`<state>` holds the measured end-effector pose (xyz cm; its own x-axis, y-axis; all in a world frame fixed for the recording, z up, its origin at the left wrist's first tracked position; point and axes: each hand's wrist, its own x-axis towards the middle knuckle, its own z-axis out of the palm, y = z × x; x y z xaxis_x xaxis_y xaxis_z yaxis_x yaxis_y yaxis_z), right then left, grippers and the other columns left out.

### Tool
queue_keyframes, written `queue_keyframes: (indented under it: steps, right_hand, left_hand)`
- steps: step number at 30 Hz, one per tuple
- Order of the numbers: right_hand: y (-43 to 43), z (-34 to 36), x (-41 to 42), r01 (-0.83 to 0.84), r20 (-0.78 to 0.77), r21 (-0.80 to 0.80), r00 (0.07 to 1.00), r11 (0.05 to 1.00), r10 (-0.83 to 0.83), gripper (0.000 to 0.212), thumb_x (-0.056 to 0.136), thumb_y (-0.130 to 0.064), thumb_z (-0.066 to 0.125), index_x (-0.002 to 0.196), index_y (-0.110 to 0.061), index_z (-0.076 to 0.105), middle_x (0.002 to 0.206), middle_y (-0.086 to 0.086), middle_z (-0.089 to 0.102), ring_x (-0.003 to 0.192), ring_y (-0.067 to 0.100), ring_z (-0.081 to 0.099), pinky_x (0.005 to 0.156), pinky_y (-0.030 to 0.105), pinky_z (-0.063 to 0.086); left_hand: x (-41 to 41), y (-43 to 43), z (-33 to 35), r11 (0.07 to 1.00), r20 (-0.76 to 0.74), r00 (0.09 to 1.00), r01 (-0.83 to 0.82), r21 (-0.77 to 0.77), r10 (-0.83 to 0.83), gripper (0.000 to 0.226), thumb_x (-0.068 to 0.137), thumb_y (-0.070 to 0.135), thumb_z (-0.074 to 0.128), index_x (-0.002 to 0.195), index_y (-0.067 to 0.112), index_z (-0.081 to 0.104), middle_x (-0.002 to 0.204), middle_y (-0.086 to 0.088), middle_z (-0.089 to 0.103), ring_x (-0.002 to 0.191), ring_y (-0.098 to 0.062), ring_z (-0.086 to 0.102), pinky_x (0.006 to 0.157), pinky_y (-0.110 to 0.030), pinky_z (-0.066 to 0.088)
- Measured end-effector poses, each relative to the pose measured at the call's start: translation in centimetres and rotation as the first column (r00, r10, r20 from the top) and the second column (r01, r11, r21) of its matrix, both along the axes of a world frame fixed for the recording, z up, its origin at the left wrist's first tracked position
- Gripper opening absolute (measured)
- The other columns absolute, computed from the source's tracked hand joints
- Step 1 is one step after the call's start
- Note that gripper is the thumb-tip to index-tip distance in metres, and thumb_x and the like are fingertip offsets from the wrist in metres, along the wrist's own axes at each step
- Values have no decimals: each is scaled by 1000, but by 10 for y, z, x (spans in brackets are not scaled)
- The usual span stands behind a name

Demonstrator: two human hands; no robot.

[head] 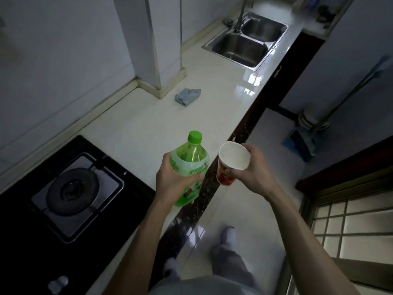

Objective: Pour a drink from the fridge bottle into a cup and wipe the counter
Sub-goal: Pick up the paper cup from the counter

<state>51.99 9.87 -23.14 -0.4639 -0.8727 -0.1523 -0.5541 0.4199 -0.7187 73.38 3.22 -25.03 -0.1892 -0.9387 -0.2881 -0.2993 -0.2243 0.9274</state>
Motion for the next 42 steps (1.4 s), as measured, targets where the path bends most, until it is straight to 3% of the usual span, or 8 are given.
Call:
queue_keyframes:
  steps: [9, 15, 20, 23, 26, 33, 38, 42]
  right_hand:
    - [-58, 12, -127, -143, -37, -40, 989, 989, 142, 86, 69, -32, 84, 139, -16, 37, 132, 1, 41, 122, 21, 41, 101, 42, 44]
    - [-99, 13, -178, -260, -31, -19, 965, 965, 260, 90, 69, -31, 84, 142, -14, 34, 136, 4, 39, 125, 22, 39, 103, 39, 41]
    - [-143, 7, -190, -349, 25, -18, 937, 937, 349, 88, 70, -28, 83, 141, -14, 33, 137, 4, 36, 128, 22, 36, 105, 39, 40]
    - [-176, 0, -192, -385, 2, -8, 923, 923, 385, 89, 71, -31, 83, 142, -13, 33, 137, 5, 37, 128, 20, 37, 101, 31, 37]
    - [-212, -9, -193, -393, -32, -12, 919, 919, 393, 90, 70, -32, 84, 141, -10, 34, 135, 7, 40, 125, 22, 40, 98, 31, 38]
    - [-287, -30, -188, -399, -95, 57, 910, 915, 403, 93, 69, -36, 85, 142, -9, 33, 133, 9, 41, 123, 24, 41, 94, 36, 43]
    - [-322, -46, -171, -418, -98, 51, 902, 907, 421, 92, 70, -32, 84, 141, -5, 31, 134, 11, 39, 124, 28, 39, 94, 37, 41]
    - [-345, -59, -157, -448, -137, 46, 883, 893, 450, 89, 71, -38, 83, 137, -6, 33, 129, 10, 41, 118, 27, 44, 87, 41, 48]
  left_hand:
    - [-122, -40, 4, 982, -47, 981, -188, 12, 189, 81, 52, 20, 97, 120, 25, 54, 112, 5, 66, 103, -17, 65, 88, -41, 57]
    - [-169, -65, 12, 940, -52, 939, -340, 4, 340, 92, 37, 39, 94, 119, 29, 54, 113, 6, 66, 103, -16, 66, 89, -44, 57]
    - [-177, -89, 10, 907, -8, 907, -421, 2, 421, 77, 53, 17, 97, 117, 24, 55, 108, 5, 67, 98, -15, 66, 79, -32, 56]
    - [-178, -110, 3, 881, -4, 881, -472, 7, 472, 75, 54, 15, 96, 116, 22, 55, 105, 6, 66, 96, -16, 65, 80, -32, 56]
    - [-186, -139, -8, 860, -24, 860, -510, 25, 510, 75, 53, 16, 97, 114, 25, 55, 103, 10, 65, 98, -17, 65, 82, -33, 56]
    - [-201, -202, -23, 817, -80, 814, -567, 103, 575, 102, 29, 50, 90, 120, 23, 55, 115, 3, 66, 105, -22, 65, 90, -48, 57]
    - [-198, -221, -29, 817, -52, 816, -572, 75, 576, 84, 50, 24, 98, 121, 23, 53, 117, 3, 65, 106, -21, 63, 92, -43, 56]
    - [-191, -228, -32, 775, -51, 774, -625, 94, 631, 83, 52, 18, 97, 123, 24, 53, 116, 4, 64, 106, -20, 63, 92, -41, 56]
